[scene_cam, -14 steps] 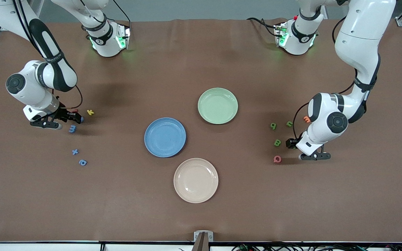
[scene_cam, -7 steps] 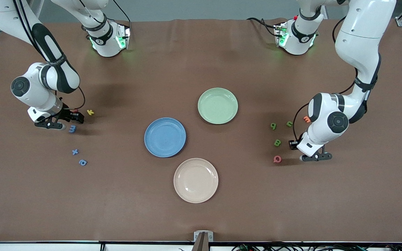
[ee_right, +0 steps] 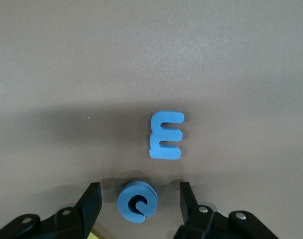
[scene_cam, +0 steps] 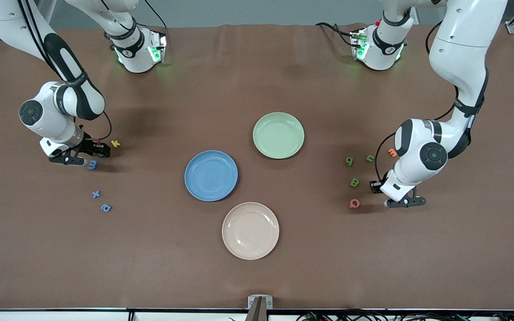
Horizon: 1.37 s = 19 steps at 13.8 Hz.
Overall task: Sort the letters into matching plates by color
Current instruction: 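Drop the N into the green plate while the right gripper drops c into blue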
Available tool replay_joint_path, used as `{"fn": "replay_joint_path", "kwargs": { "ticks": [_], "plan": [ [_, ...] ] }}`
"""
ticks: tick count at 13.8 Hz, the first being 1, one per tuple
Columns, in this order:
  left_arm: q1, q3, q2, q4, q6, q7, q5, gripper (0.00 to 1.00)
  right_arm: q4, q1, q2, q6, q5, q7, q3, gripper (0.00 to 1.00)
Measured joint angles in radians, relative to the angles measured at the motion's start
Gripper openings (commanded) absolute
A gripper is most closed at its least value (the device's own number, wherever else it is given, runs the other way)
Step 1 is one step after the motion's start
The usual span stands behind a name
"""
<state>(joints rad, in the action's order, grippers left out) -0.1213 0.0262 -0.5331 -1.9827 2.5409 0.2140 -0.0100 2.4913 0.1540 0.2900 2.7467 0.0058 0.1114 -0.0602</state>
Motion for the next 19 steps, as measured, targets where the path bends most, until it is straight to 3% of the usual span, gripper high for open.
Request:
{"fn": "replay_joint_path", "kwargs": {
  "ticks": [2,5,7,10,13,17,19],
  "plan": [
    [-0.005,0.009,0.046,0.006,-0.054,0.011,0.000,0.16,0.005,0.000,0.000,0.002,0.000,0.000,0.000,0.50],
    [-0.009,0.048,0.149,0.009,-0.216,0.063,0.000,0.16,0.007,0.000,-0.002,0.003,0.000,0.000,0.000,0.17],
    [-0.011,0.097,0.214,0.008,-0.313,0.133,0.000,0.16,0.007,0.000,-0.004,0.003,0.000,0.000,0.001,0.04],
    [-0.013,0.218,0.269,-0.001,-0.397,0.311,0.000,0.16,0.005,-0.006,-0.005,-0.005,0.000,-0.001,0.002,0.01],
    [-0.021,0.351,0.273,-0.012,-0.401,0.485,-0.001,0.16,-0.027,-0.072,-0.034,-0.113,0.000,-0.091,0.004,0.00],
    [-0.026,0.481,0.268,-0.039,-0.371,0.647,-0.002,0.16,-0.137,-0.272,-0.104,-0.285,0.002,-0.402,0.014,0.00],
    [-0.053,0.504,0.255,-0.104,-0.258,0.704,-0.002,0.16,-0.211,-0.432,-0.099,-0.296,0.003,-0.647,0.018,0.00]
  ]
}}
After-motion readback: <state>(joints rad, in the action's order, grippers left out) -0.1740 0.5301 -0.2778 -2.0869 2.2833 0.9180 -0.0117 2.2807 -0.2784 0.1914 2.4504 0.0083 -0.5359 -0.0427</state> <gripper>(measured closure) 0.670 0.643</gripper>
